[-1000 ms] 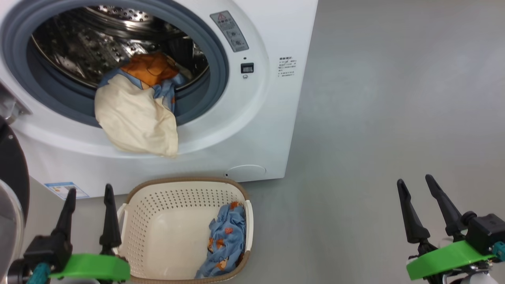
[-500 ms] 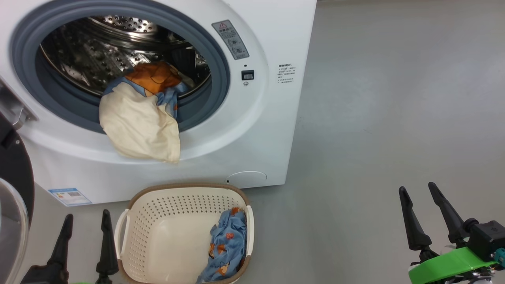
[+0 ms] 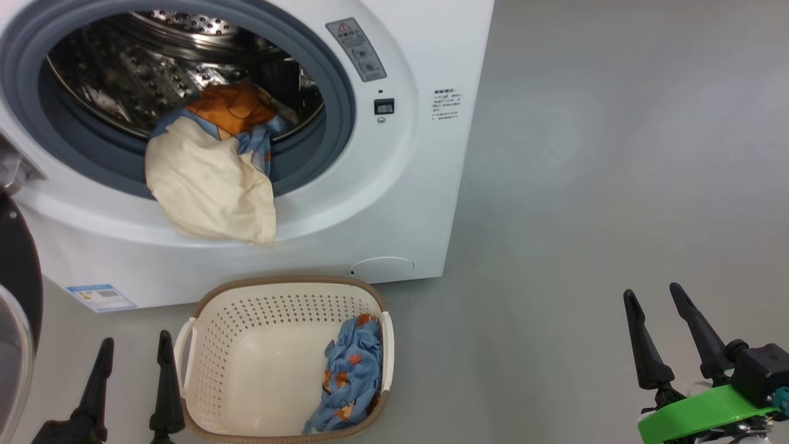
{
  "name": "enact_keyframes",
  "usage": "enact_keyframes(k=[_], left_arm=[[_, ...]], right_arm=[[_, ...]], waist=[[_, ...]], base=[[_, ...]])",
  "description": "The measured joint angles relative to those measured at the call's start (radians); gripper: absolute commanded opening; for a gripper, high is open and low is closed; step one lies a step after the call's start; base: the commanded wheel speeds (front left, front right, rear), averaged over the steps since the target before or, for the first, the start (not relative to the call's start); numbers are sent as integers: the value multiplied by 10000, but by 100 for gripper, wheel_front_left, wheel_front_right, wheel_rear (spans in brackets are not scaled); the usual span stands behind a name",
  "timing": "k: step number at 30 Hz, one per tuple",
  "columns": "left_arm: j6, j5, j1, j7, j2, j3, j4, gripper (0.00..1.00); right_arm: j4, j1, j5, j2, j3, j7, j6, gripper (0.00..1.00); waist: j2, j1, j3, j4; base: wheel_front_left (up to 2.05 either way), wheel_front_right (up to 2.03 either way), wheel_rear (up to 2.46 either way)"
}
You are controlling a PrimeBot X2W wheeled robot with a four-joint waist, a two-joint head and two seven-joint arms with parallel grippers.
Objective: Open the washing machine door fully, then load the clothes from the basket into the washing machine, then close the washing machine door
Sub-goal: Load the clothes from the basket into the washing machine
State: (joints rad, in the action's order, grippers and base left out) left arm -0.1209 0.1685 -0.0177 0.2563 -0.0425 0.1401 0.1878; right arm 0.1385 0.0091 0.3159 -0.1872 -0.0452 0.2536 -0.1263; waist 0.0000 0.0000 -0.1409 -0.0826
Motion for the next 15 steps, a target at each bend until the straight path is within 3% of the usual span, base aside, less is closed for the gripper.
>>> enact_keyframes(k=[15], left_arm=[[-19, 98, -1175, 0, -15, -81, 874, 100]], right_arm=[[-127, -670, -4, 98, -67, 2, 0, 100]], waist=[[0, 1, -970, -57]], base=[[0, 0, 0]])
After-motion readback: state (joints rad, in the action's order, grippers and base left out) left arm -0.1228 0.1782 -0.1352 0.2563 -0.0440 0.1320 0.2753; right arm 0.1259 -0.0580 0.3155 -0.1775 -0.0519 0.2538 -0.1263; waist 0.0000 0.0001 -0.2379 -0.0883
